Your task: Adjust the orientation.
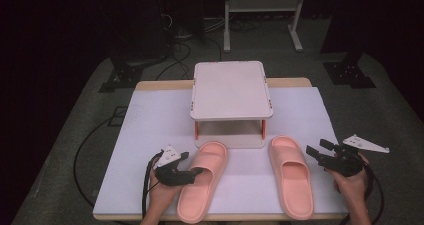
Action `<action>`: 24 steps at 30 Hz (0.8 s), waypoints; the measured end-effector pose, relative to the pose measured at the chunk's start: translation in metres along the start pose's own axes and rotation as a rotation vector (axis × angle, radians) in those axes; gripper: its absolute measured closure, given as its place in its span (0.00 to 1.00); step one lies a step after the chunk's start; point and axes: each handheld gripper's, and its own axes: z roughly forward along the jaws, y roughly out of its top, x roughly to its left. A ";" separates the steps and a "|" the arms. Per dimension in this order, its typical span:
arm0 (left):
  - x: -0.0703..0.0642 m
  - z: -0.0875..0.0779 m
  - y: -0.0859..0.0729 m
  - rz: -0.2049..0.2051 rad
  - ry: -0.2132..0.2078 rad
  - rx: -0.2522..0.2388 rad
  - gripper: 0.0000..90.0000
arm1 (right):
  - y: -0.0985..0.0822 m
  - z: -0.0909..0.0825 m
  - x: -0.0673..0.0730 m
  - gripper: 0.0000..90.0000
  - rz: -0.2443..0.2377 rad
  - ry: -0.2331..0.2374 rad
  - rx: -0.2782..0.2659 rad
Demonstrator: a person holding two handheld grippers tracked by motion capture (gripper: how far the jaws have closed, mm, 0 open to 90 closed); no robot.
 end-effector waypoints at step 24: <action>-0.004 -0.001 -0.008 0.005 0.081 -0.006 0.66 | -0.003 -0.017 0.012 0.31 -0.043 0.037 -0.035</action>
